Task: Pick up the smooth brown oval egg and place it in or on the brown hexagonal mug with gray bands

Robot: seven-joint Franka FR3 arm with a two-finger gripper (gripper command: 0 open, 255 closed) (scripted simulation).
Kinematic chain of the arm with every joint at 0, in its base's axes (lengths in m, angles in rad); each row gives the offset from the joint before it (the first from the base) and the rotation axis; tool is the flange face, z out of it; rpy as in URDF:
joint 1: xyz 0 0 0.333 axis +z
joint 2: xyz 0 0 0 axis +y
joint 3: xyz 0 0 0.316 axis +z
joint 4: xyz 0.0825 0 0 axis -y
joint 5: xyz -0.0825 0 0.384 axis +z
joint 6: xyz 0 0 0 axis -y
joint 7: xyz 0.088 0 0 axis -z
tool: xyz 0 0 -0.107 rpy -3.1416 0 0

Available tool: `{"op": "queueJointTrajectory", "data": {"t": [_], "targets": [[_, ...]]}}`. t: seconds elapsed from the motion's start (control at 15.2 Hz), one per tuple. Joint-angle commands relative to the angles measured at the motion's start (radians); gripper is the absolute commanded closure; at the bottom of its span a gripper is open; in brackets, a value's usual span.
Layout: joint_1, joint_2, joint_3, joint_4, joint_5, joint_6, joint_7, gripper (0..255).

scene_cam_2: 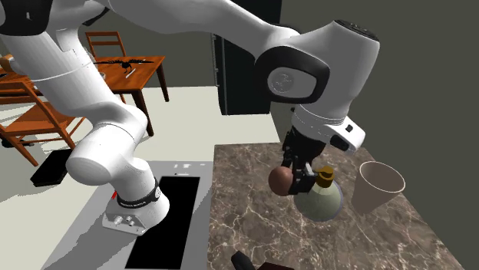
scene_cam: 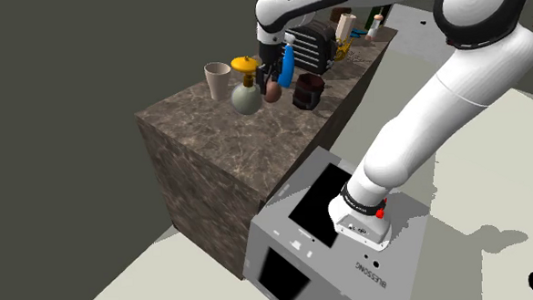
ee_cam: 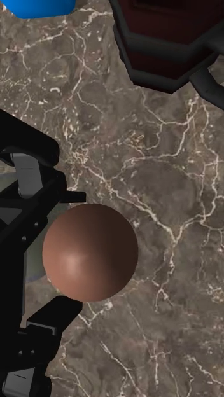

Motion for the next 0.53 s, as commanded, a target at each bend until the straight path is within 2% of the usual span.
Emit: {"op": "queueJointTrajectory", "data": {"t": [0.0, 0.46], "targets": [[0.001, -0.011, 0.002, 0.019, -0.001, -0.03, 0.003, 255], [0.002, -0.034, 0.004, 0.091, -0.002, -0.125, 0.005, 255]]}}
